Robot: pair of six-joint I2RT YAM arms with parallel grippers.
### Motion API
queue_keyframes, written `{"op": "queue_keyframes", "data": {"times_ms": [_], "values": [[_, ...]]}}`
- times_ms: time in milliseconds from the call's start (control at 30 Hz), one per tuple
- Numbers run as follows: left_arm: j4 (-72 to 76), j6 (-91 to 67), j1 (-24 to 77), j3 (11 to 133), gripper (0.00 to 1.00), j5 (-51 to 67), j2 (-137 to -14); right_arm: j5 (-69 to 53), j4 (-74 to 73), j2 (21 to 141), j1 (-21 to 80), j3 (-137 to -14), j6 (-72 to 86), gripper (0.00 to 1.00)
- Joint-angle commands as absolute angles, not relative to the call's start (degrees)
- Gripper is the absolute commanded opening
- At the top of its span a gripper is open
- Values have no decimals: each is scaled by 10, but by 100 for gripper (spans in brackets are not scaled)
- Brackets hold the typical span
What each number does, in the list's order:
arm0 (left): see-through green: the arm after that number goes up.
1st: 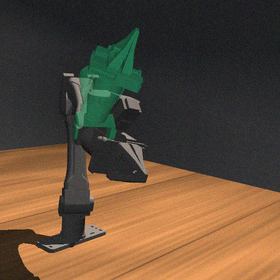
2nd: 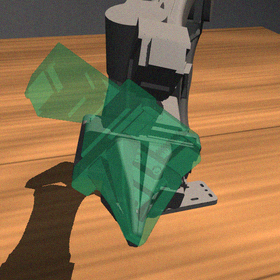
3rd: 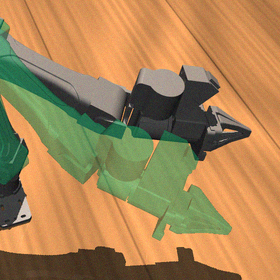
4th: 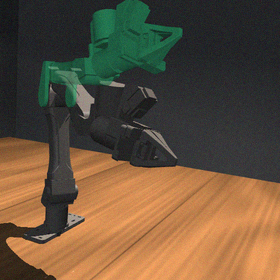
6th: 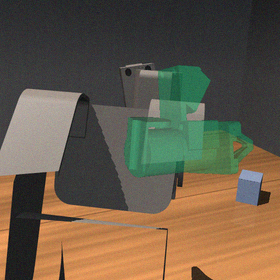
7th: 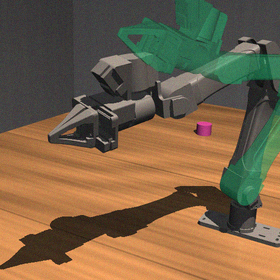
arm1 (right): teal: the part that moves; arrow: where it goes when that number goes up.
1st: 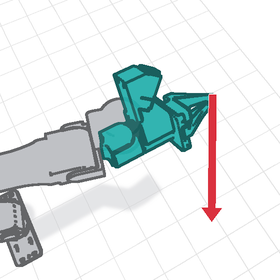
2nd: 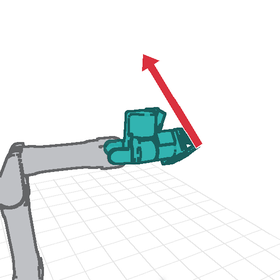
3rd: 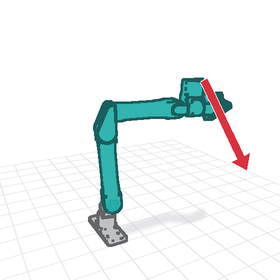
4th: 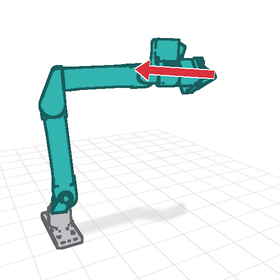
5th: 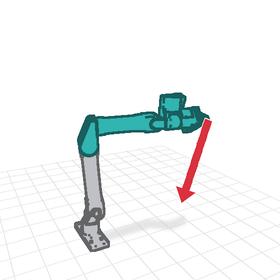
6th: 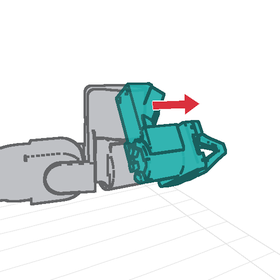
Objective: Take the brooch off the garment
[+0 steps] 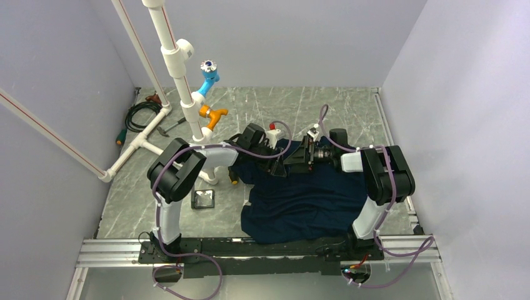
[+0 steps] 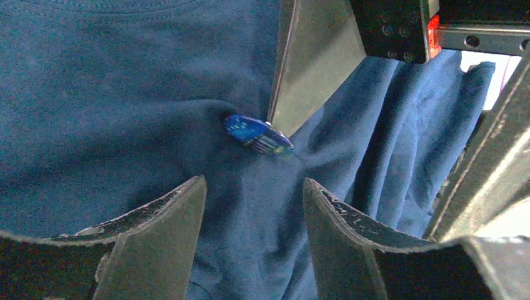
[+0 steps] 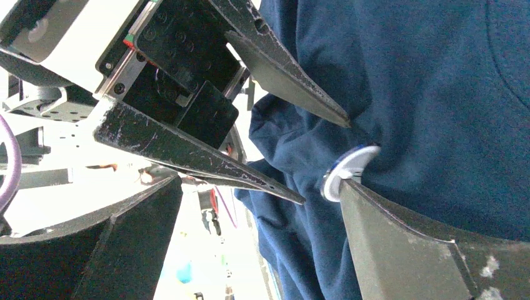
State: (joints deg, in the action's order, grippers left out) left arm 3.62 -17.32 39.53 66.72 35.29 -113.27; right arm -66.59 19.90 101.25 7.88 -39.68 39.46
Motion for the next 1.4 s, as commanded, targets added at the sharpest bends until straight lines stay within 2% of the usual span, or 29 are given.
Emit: {"op": "queue_keyframes", "data": {"times_ms": [0,333,967,1367], "values": [[49,-177,392,672,65,361,-1103,-678,289,1001,90,-386,441,100],[22,-164,390,695,64,347,-1126,-661,262,1023,98,-405,423,100],[1,-151,389,708,50,315,-1133,-657,273,1034,107,-404,425,100],[3,-161,386,714,45,309,-1128,-652,277,1044,113,-409,429,100]]}}
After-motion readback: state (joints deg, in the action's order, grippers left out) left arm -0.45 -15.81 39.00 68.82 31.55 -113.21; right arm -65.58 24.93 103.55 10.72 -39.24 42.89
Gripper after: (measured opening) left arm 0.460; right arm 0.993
